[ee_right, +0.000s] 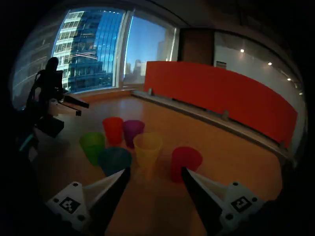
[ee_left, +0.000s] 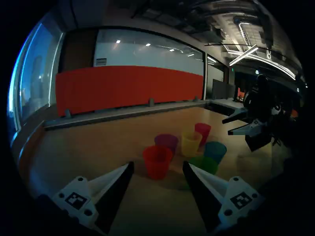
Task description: Pour water
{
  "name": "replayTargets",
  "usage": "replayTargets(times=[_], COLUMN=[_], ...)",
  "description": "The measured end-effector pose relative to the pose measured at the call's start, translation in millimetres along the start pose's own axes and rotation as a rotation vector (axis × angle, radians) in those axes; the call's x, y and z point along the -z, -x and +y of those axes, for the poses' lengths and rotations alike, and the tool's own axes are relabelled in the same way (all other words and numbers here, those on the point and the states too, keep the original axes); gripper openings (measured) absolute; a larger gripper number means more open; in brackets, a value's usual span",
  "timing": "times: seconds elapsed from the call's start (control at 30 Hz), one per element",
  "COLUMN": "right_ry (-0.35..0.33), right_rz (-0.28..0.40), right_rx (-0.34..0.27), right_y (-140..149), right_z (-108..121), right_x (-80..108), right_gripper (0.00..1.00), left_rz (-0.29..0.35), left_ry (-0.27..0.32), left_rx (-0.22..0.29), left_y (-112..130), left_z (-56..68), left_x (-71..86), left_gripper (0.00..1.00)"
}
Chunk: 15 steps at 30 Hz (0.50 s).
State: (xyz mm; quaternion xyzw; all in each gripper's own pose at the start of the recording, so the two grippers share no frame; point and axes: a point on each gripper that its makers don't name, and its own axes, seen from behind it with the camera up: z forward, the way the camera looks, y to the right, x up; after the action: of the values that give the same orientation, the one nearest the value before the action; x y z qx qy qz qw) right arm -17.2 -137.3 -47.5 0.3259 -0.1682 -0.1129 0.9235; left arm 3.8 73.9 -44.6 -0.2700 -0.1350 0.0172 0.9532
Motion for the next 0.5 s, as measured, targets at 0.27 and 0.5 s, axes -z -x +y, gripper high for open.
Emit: replayTargets(times=[0.27,0.5], right_ry=[0.128,0.327], right_rz=[0.107,0.188], right_rx=[-0.025,-0.057], right_y=[-32,-49], right_z=[22,62], right_x=[9.0,20.6], right_gripper=[1.0,1.0], left_rz=[0.128,0.22], left_ry=[-0.092,-0.175], left_rx=[0.065,0.066], left_y=[-32,-50], left_z=[-12.5,-24.8], left_x=[5.3,14.9], left_gripper=[0.92,0.92])
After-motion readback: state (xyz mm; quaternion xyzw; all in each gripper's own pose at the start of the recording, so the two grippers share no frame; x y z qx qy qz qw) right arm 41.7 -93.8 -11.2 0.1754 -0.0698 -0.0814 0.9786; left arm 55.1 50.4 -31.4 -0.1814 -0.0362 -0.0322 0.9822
